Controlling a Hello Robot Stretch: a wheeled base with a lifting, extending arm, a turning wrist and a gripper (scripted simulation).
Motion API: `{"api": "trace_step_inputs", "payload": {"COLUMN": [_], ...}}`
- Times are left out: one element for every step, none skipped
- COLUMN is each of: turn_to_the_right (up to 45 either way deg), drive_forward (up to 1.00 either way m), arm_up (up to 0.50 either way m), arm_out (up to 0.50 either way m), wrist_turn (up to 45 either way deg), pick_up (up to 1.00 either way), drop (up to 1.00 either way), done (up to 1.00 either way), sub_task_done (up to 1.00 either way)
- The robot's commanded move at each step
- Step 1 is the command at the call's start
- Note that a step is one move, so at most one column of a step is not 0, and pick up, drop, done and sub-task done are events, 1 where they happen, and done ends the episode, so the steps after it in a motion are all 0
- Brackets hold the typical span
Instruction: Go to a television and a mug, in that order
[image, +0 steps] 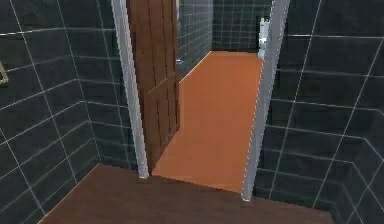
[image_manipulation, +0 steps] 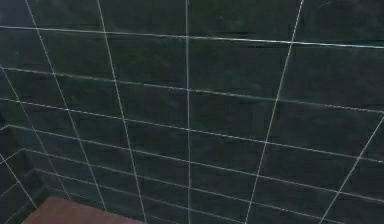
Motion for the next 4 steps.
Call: {"api": "trace_step_inputs", "payload": {"turn_to_the_right": [0.0,-6.0,0.0,45.0], "drive_forward": [1.0,0.0,0.55,0.0], "arm_up": [0.0,0.0,0.0,0.0], "arm_out": [0.0,0.0,0.0,0.0], "wrist_turn": [0.0,0.0,0.0,0.0], "pick_up": [0.0,0.0,0.0,0.0], "drop": [0.0,0.0,0.0,0.0], "done": [0.0,0.0,0.0,0.0], "sub_task_done": [0.0,0.0,0.0,0.0]}}
